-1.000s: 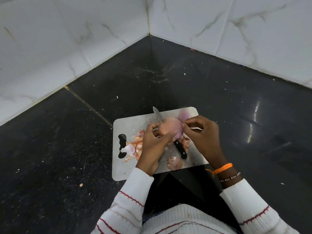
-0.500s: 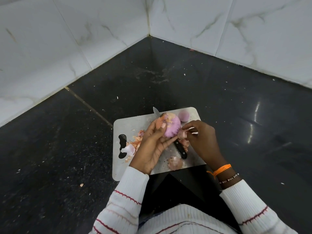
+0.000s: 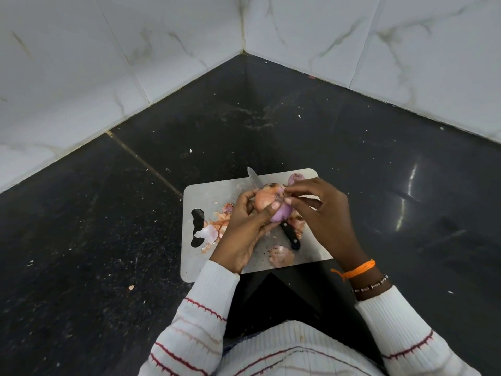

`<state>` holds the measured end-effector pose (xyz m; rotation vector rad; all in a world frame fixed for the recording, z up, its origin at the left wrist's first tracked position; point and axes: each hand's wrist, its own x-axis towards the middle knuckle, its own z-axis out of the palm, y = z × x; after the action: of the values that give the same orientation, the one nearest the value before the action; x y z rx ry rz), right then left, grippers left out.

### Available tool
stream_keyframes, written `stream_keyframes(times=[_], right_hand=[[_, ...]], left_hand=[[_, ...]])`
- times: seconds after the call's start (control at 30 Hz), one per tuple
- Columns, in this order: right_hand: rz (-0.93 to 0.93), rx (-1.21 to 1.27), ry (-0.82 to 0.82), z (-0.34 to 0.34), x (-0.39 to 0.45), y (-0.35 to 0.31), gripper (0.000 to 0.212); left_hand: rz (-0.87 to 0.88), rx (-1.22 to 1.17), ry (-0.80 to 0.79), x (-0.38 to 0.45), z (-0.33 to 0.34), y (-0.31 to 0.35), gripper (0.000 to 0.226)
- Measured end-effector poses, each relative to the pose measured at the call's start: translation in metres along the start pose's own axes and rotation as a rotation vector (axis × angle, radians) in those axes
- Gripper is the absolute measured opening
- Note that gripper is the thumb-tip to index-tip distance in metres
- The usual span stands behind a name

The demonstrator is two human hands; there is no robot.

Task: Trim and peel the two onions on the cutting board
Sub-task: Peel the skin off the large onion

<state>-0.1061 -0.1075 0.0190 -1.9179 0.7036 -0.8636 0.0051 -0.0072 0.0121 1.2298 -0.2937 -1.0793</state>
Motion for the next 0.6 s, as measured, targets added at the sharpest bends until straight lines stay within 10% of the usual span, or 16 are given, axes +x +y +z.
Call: stream_keyframes(times=[0.6], right_hand=[[0.073, 0.042, 0.131, 0.0024, -0.0032, -0.0034, 0.010]], left_hand=[[0.152, 0.174, 0.042, 0.0034, 0.0055, -0.0066, 0.059]])
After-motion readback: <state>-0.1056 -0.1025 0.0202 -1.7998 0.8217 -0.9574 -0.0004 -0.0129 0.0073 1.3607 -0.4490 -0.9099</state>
